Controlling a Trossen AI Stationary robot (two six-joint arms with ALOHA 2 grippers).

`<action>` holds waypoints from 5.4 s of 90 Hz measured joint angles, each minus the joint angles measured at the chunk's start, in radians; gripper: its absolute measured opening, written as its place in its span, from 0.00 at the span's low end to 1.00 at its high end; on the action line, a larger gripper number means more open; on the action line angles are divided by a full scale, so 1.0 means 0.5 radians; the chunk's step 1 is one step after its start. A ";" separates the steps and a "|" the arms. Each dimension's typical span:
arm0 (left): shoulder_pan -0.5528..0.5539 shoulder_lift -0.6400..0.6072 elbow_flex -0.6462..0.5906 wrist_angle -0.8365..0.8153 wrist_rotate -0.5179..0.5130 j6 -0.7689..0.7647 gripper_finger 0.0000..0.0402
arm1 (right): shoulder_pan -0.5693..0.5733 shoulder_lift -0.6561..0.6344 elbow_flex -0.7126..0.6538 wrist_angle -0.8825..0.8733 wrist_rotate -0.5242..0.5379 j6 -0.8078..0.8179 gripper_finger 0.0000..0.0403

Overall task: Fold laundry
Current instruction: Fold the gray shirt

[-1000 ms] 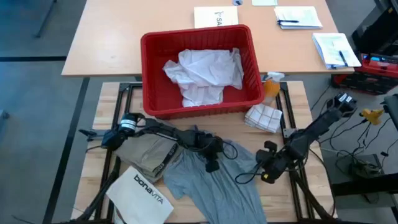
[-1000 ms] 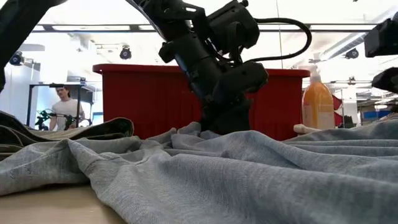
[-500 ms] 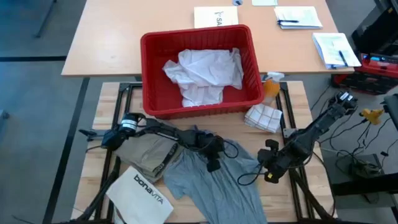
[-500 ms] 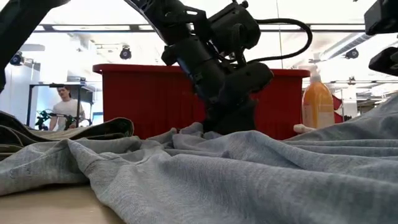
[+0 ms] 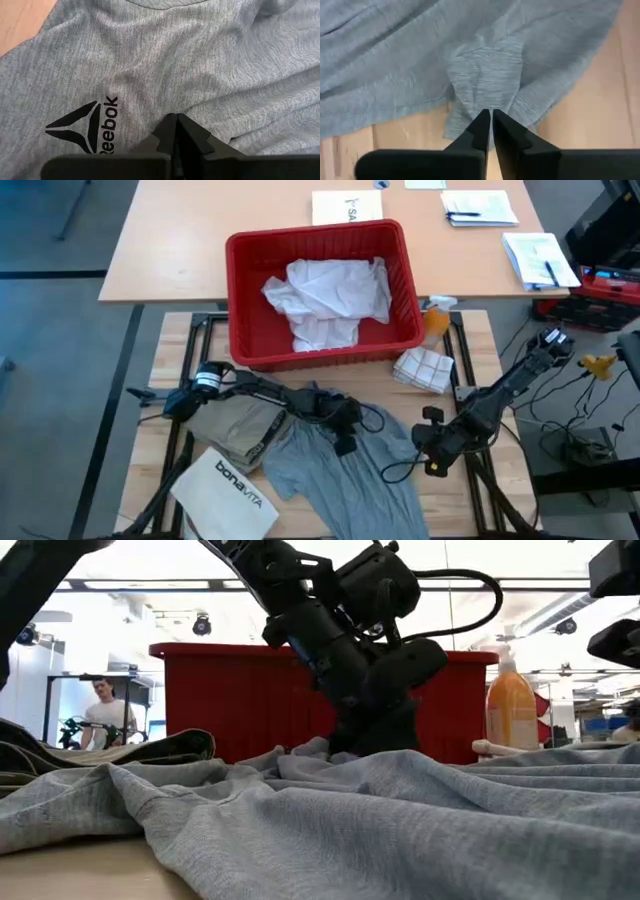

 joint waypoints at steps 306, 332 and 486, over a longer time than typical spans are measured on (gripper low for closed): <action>-0.151 0.019 0.484 0.641 0.023 0.389 0.57 | -0.053 0.057 0.564 -0.360 -0.047 -0.012 0.00; -0.150 0.020 0.481 0.674 -0.018 0.452 0.44 | -0.205 0.056 0.564 -0.265 -0.068 -0.095 0.00; -0.156 -0.062 0.508 0.585 0.063 0.537 0.00 | 0.308 -0.459 -0.008 -0.045 0.845 0.954 0.42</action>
